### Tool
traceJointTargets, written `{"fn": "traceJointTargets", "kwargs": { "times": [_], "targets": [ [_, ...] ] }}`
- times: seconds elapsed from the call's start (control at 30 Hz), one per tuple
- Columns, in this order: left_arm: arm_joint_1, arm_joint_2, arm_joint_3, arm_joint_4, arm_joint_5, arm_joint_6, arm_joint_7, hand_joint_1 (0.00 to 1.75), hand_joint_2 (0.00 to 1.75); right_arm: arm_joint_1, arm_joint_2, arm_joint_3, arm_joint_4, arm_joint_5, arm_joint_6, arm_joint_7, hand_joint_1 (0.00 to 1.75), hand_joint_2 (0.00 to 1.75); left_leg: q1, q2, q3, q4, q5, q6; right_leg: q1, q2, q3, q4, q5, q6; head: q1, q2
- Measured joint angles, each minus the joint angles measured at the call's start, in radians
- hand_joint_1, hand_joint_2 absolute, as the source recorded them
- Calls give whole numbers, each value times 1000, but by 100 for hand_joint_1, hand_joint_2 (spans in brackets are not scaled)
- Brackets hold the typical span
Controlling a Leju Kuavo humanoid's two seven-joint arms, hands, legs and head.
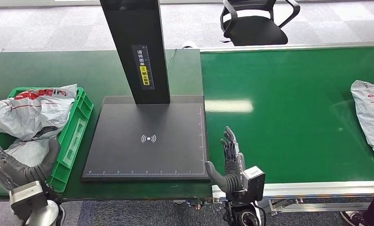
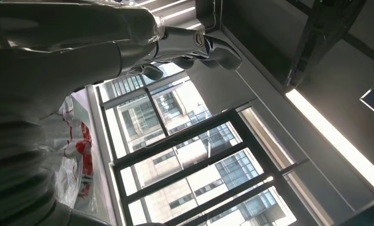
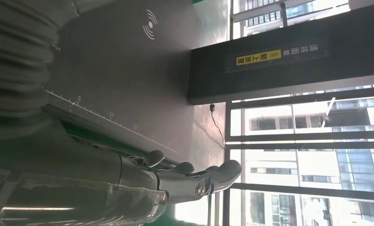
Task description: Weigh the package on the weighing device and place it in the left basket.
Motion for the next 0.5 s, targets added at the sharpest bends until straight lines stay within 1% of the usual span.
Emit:
{"fn": "traceJointTargets", "kwargs": {
  "times": [0.17, 0.5],
  "targets": [
    [38, -27, -40, -49, 3, 1, 0, 0, 175, 5, 0, -3, -7, 1, -3, 2, 0, 0, 1, 0, 2, 0, 1, -1, 1, 0, 1, 1, 0, 0, 0, 0],
    [51, -42, -55, -78, 5, 1, 0, 0, 175, 9, 0, -4, -12, 1, -6, 3, 0, 0, 1, 0, 1, 0, 1, -1, 1, 0, 1, 1, 0, 0, 0, 0]
  ]
}}
